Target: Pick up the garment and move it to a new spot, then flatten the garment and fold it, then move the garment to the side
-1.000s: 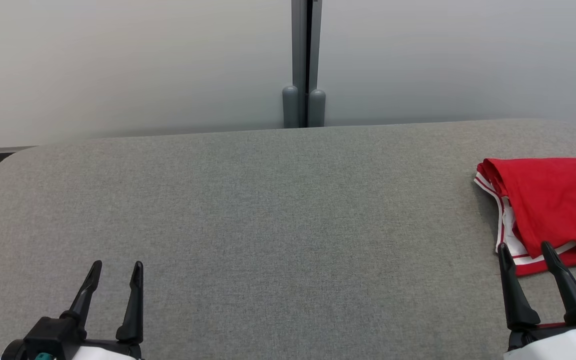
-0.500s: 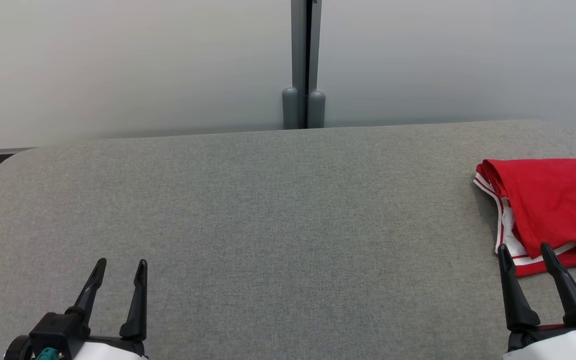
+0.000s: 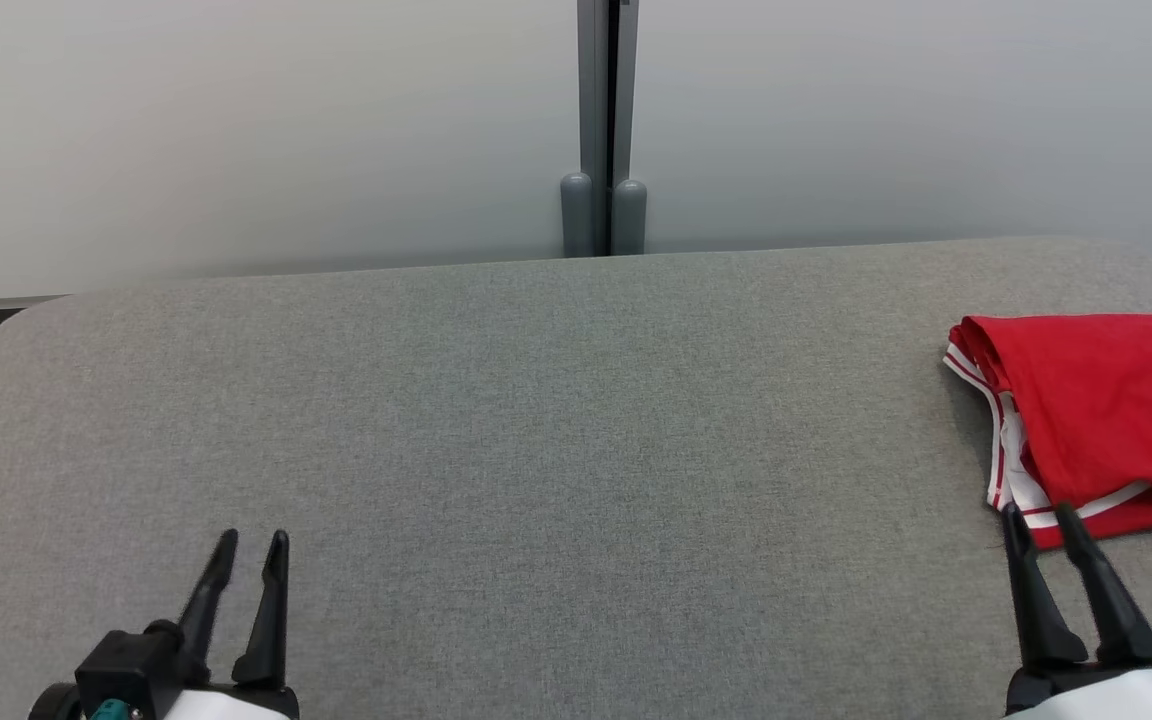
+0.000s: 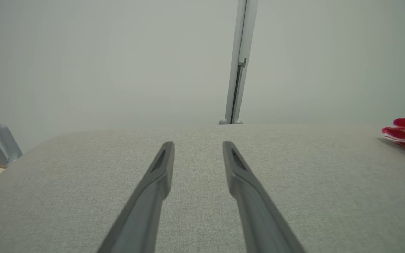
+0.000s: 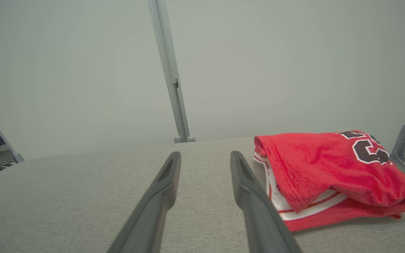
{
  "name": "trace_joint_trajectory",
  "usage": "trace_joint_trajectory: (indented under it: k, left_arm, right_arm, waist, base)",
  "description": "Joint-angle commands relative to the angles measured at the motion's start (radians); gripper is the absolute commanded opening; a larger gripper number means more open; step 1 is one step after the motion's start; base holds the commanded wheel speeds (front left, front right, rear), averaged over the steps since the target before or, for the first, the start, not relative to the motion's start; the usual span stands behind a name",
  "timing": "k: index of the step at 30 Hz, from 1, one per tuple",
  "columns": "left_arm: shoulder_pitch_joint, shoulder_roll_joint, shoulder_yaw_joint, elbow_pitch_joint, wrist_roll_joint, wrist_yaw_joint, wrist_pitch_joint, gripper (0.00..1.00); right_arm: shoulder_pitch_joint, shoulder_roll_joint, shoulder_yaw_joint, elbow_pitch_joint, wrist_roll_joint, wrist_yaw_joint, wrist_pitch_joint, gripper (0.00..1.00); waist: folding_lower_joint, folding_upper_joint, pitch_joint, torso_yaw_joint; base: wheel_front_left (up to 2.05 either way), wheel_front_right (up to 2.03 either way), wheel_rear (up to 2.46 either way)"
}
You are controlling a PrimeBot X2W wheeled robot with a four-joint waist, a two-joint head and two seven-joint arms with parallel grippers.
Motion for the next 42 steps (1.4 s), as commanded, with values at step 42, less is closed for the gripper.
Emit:
trace_joint_trajectory:
  k: [42]
  left_arm:
    - [-0.077, -0.080, 0.125, 0.035, -0.588, -0.062, 0.175, 0.00]
  right_arm:
    - [-0.126, 0.001, -0.018, 0.177, 0.654, 0.000, 0.022, 0.00]
  waist:
    - [0.0000, -0.0001, 0.003, -0.004]
  base:
    - [0.00, 0.00, 0.00]
